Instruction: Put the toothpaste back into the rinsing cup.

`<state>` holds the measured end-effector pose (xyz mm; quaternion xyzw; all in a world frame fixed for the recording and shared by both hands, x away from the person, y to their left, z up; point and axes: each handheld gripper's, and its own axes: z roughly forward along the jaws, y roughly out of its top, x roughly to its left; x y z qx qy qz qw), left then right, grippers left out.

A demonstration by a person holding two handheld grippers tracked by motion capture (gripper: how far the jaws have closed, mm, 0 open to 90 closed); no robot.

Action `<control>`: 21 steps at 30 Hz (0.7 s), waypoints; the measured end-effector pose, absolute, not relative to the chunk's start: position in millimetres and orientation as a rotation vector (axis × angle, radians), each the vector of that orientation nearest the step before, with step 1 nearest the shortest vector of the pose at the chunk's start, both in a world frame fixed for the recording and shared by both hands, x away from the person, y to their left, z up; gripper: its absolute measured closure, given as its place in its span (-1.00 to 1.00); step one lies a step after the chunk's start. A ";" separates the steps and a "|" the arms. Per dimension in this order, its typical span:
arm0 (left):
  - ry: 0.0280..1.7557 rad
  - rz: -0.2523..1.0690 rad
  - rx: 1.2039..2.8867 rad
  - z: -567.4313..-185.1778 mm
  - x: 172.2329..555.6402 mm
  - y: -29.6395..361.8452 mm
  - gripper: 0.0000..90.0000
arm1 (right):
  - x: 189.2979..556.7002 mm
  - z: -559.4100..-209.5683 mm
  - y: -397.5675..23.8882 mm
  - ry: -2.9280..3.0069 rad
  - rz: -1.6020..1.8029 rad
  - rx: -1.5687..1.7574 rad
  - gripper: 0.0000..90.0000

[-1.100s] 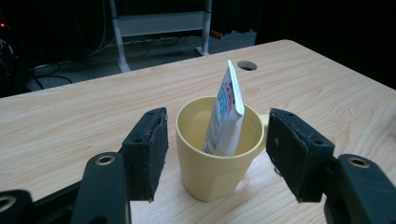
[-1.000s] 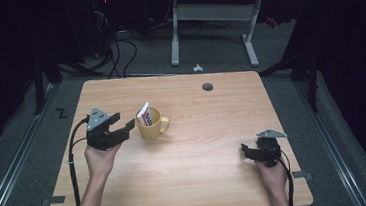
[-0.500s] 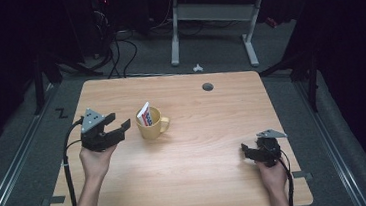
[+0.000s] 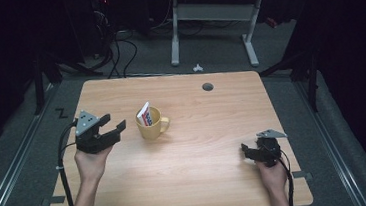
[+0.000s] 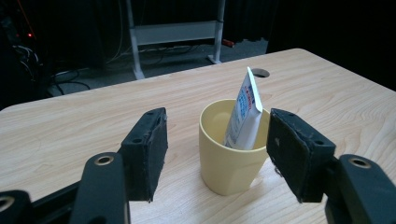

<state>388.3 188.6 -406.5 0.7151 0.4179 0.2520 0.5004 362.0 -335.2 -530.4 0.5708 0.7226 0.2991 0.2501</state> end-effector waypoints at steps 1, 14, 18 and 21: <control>1.013 0.611 1.727 -406.7 387.7 189.9 -0.14 | 362.0 -530.4 -335.3 1.968 0.814 1.553 -0.44; 1.038 0.589 1.695 -409.9 382.3 200.6 -0.14 | 362.0 -530.4 -335.1 1.967 0.813 1.553 -0.44; 1.043 0.595 1.694 -409.9 380.6 203.0 -0.14 | 362.0 -530.4 -335.1 1.967 0.813 1.553 -0.44; 1.048 0.610 1.689 -410.6 379.1 205.1 -0.14 | 362.0 -530.5 -335.1 1.967 0.815 1.553 -0.44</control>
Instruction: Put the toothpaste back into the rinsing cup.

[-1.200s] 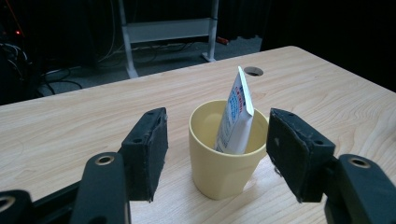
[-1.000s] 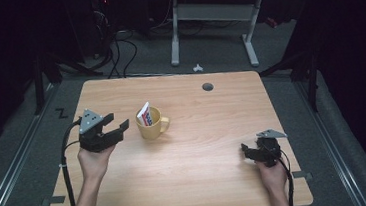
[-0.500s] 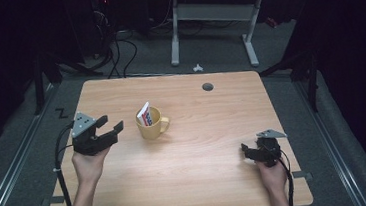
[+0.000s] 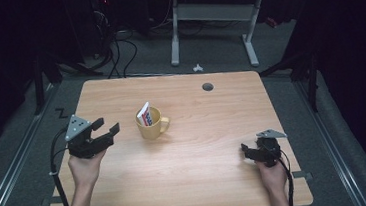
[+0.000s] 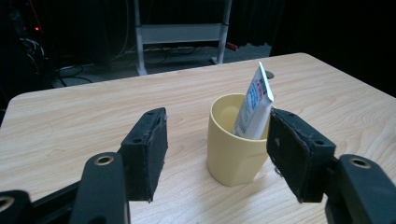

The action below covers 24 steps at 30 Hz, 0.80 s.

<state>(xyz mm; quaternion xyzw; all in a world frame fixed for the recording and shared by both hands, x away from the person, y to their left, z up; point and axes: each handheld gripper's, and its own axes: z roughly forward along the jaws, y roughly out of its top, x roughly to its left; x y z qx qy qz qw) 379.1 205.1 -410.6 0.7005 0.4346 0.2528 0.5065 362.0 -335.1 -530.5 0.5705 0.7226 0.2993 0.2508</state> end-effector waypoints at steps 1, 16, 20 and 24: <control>1.051 0.619 1.686 -411.1 378.5 206.1 -0.14 | 362.0 -530.4 -335.1 1.967 0.813 1.553 -0.44; 1.106 0.628 1.659 -418.7 371.6 222.6 -0.13 | 362.0 -530.5 -335.0 1.966 0.815 1.553 -0.44; 1.119 0.628 1.655 -421.1 369.9 226.4 -0.13 | 362.0 -530.4 -335.1 1.967 0.813 1.553 -0.44; 1.130 0.629 1.659 -423.1 369.0 228.7 -0.13 | 362.0 -530.4 -335.0 1.967 0.813 1.554 -0.44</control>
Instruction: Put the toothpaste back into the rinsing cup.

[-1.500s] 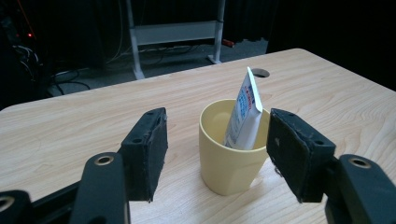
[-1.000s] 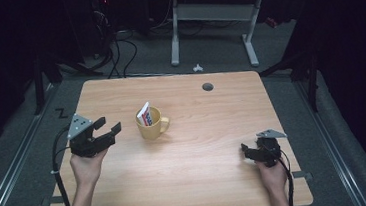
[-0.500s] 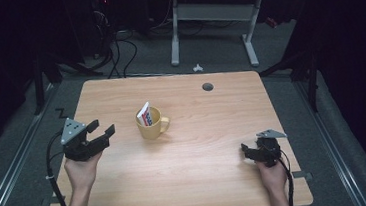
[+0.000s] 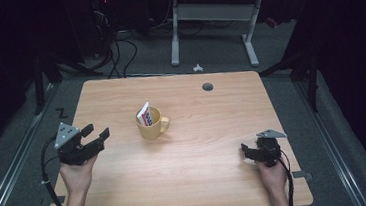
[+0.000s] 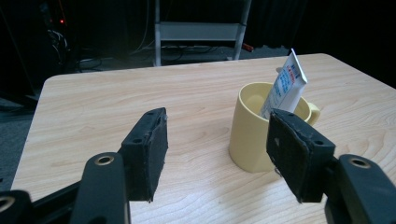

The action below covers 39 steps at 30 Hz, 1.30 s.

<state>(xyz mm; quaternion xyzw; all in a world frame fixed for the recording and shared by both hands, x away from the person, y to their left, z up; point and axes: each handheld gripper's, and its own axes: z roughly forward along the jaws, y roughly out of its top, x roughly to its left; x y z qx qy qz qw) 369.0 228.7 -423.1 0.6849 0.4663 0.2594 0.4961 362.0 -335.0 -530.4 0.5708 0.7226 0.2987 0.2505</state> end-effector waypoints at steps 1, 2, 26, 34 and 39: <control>1.133 0.629 1.662 -423.6 368.8 229.1 -0.13 | 361.9 -530.4 -335.0 1.967 0.813 1.554 -0.44; 1.135 0.631 1.663 -424.2 368.6 229.3 -0.13 | 361.9 -530.4 -335.0 1.967 0.813 1.554 -0.44; 1.206 0.627 1.672 -445.7 368.4 234.5 -0.14 | 362.0 -530.5 -335.1 1.967 0.815 1.552 -0.44; 1.216 0.624 1.676 -453.0 370.7 233.2 -0.14 | 361.9 -530.4 -335.0 1.967 0.813 1.553 -0.44; 1.222 0.621 1.685 -457.6 372.6 231.0 -0.14 | 362.0 -530.5 -335.0 1.966 0.815 1.553 -0.44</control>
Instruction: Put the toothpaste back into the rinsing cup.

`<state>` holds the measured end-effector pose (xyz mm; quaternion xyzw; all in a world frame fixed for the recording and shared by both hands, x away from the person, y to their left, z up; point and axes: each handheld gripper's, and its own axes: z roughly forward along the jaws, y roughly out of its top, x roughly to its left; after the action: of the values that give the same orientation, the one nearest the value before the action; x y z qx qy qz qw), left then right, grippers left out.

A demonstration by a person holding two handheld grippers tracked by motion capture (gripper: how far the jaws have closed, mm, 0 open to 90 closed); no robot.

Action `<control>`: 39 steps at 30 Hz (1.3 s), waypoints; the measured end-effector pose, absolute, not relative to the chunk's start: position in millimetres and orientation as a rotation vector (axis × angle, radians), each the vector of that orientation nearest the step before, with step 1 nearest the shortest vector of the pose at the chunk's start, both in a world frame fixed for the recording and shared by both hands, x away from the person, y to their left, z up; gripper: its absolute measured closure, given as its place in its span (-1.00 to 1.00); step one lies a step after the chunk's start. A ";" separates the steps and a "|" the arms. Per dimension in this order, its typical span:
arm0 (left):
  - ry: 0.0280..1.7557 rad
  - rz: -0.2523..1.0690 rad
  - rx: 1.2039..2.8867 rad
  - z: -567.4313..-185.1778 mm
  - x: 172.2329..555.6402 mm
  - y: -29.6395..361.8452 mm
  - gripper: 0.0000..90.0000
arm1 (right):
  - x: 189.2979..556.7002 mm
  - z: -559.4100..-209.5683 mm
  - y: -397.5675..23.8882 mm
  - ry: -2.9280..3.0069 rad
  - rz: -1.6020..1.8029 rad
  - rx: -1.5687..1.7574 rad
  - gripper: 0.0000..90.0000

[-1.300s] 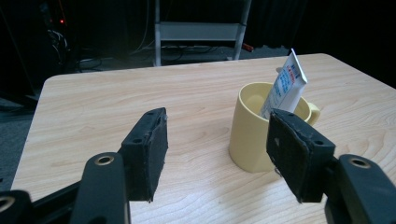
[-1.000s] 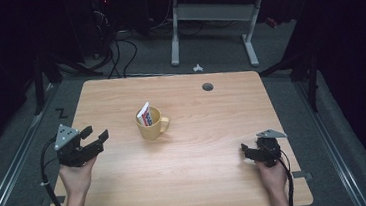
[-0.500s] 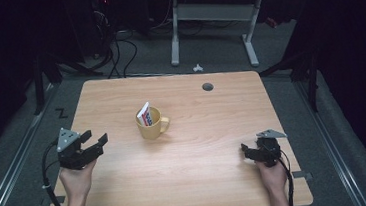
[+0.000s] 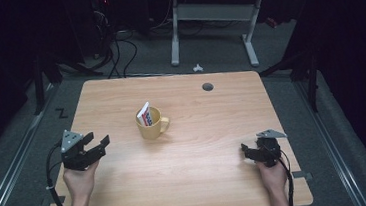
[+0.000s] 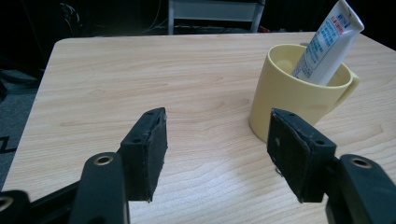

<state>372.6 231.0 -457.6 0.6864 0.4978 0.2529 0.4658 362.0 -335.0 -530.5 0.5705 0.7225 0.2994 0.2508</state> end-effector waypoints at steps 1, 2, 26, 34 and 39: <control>1.223 0.618 1.687 -458.6 372.9 230.5 -0.14 | 362.0 -530.4 -335.0 1.967 0.813 1.553 -0.44; 1.226 0.616 1.689 -459.5 373.2 230.2 -0.14 | 362.0 -530.5 -335.0 1.967 0.815 1.553 -0.44; 1.238 0.607 1.758 -480.0 380.6 213.6 -0.14 | 361.9 -530.5 -334.8 1.966 0.814 1.553 -0.44; 1.259 0.586 1.775 -490.4 384.7 210.2 -0.14 | 361.8 -530.5 -334.8 1.966 0.814 1.553 -0.44; 1.260 0.581 1.788 -493.4 386.5 208.0 -0.14 | 361.8 -530.5 -334.8 1.966 0.814 1.553 -0.44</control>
<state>386.5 208.0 -493.4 0.7152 0.5038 0.2322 0.4251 361.8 -334.8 -530.5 0.5707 0.7223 0.2991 0.2510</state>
